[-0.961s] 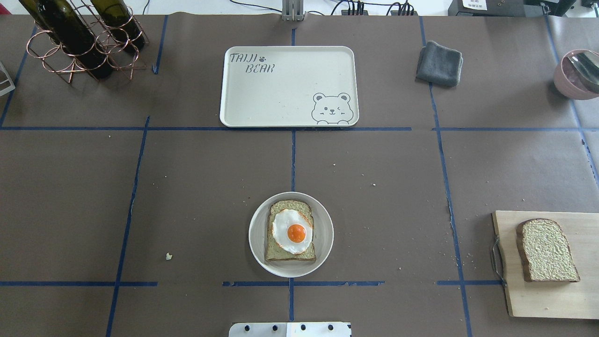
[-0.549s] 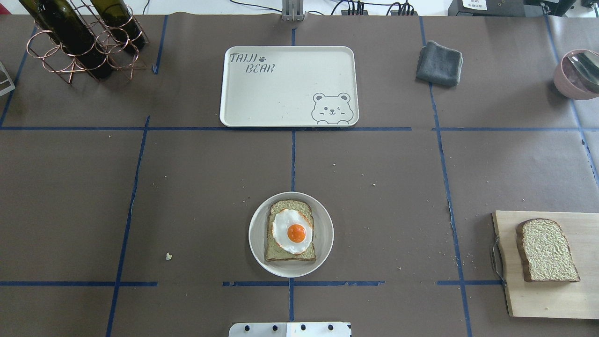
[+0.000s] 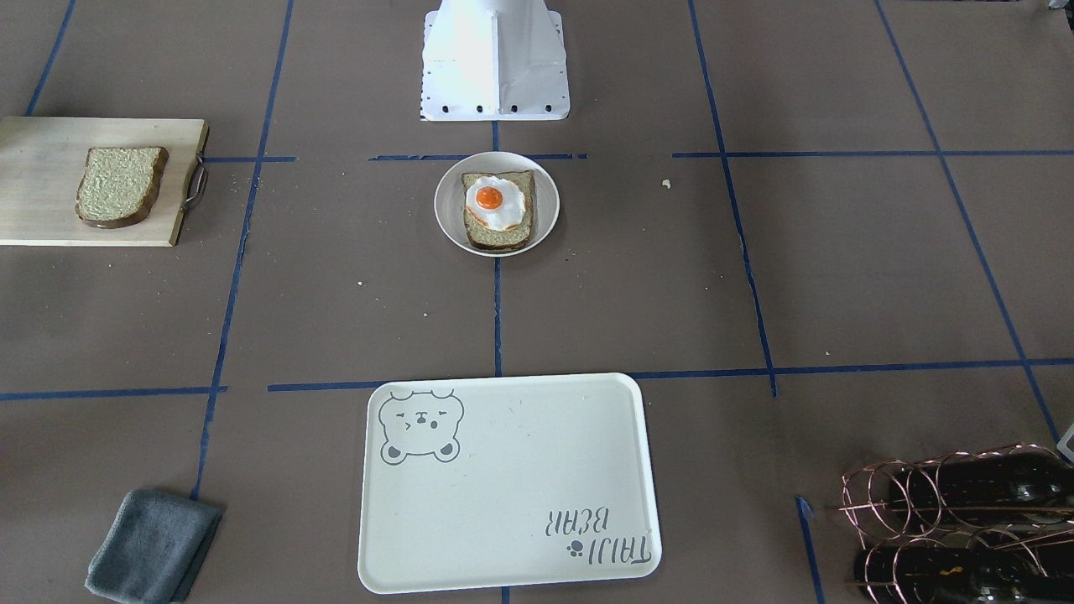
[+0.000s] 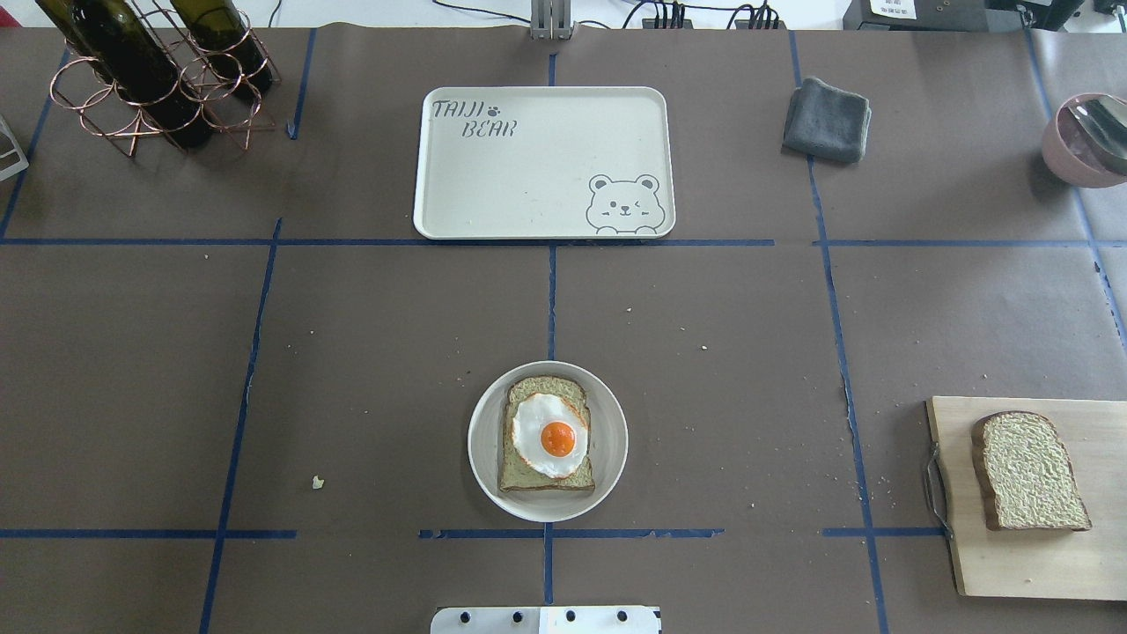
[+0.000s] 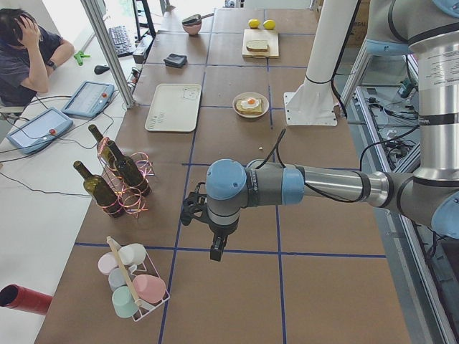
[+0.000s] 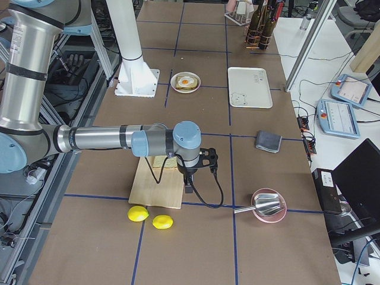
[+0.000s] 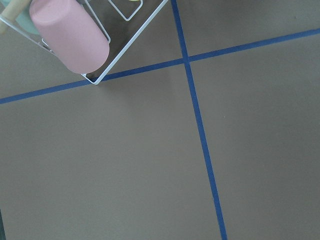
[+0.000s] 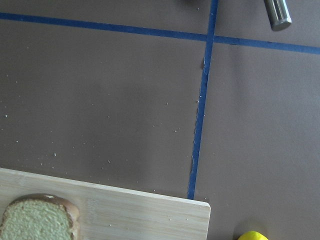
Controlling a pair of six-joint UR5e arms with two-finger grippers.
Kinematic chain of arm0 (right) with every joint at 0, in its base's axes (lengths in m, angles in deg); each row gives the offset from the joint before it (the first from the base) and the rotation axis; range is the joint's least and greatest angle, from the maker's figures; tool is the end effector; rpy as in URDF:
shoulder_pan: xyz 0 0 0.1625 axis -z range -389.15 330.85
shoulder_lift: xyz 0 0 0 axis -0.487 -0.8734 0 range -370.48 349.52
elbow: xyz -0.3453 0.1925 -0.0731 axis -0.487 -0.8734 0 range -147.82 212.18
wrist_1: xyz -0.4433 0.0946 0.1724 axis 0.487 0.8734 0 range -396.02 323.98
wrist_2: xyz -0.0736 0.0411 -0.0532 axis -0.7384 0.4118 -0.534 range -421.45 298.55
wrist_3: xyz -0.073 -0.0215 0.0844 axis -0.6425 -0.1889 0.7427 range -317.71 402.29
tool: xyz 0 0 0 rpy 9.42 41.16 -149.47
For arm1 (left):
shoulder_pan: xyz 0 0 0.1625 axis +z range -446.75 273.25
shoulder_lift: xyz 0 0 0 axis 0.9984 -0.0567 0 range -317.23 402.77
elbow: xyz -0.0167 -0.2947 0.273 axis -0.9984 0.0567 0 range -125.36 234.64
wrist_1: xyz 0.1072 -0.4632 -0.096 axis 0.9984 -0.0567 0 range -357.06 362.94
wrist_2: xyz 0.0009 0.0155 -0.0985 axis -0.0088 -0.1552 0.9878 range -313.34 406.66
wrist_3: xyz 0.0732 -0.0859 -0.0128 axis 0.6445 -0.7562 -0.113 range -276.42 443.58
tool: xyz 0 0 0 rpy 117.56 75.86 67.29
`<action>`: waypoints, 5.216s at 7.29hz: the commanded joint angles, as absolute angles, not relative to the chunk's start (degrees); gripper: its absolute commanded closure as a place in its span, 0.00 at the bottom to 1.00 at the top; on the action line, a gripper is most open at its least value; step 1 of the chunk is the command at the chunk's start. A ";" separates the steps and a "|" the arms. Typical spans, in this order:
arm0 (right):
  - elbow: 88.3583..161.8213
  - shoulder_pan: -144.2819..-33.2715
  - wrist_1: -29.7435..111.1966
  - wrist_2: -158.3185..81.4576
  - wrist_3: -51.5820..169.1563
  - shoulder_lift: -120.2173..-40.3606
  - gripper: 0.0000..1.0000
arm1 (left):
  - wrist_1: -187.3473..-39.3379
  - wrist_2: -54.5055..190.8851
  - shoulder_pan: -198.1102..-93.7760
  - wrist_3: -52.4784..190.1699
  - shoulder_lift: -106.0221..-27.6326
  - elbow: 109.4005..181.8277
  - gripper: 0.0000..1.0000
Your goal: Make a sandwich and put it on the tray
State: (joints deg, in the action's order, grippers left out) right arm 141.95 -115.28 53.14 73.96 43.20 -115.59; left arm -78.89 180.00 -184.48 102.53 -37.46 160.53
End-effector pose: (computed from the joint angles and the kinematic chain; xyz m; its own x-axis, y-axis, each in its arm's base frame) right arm 0.0208 -0.4692 0.5827 0.6967 -0.0996 0.7104 0.0560 0.9948 0.0845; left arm -0.1211 -0.4802 0.5953 0.7221 0.2060 -0.6605 -0.1060 0.9763 0.1886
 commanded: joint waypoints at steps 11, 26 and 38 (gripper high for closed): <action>128.53 -82.44 -16.83 64.52 99.05 -125.09 0.16 | -78.98 180.07 -184.57 102.47 -37.30 160.82 0.00; 128.42 -74.67 -21.76 62.99 99.15 -126.59 1.00 | -78.98 180.07 -184.57 102.47 -37.13 160.99 0.00; 137.83 -56.25 9.49 51.27 119.63 -83.36 1.00 | -78.98 180.07 -184.92 102.47 -37.39 161.34 0.00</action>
